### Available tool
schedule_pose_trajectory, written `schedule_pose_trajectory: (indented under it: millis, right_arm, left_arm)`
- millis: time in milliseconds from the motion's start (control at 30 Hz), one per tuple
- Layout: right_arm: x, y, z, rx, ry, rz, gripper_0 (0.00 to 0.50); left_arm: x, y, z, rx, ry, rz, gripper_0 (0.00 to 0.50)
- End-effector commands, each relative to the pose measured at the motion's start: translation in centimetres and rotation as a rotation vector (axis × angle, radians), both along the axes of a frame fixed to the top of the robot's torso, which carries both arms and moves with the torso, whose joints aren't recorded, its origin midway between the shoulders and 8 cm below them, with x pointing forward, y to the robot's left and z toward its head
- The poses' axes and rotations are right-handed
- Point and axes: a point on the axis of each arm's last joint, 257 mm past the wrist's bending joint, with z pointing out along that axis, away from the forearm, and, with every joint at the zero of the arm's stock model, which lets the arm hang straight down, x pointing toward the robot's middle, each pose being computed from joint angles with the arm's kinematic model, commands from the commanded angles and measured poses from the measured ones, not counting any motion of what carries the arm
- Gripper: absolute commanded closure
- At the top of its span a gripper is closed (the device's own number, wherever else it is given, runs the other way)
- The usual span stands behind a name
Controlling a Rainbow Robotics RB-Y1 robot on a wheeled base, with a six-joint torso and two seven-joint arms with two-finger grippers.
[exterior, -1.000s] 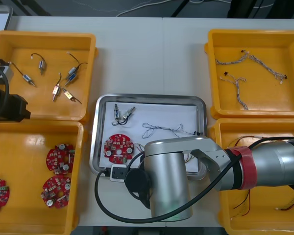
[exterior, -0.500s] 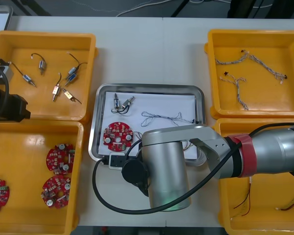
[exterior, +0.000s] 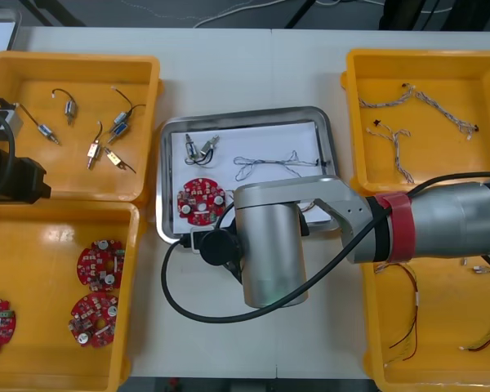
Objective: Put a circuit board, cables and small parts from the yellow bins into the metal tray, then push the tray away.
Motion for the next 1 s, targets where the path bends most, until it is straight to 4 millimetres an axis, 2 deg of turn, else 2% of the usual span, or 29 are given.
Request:
schedule_pose_trajectory:
  millis: [33,533,767,1000]
  right_arm:
    - [2.6,0.3,2.2,-0.039,-0.068,0.043,0.500]
    - [8.3,0.6,5.1,-0.048,-0.159,0.018,0.500]
    - [9.8,0.7,6.2,-0.051,-0.178,0.014,0.500]
    - [11.5,1.2,8.2,-0.054,-0.197,0.011,0.500]
  left_arm:
    - [0.0,0.4,0.1,0.066,-0.013,-0.108,0.000]
    - [0.0,0.4,0.1,0.066,-0.013,-0.108,0.000]
    - [0.0,0.4,0.1,0.066,-0.013,-0.108,0.000]
    - [0.0,0.4,0.1,0.066,-0.013,-0.108,0.000]
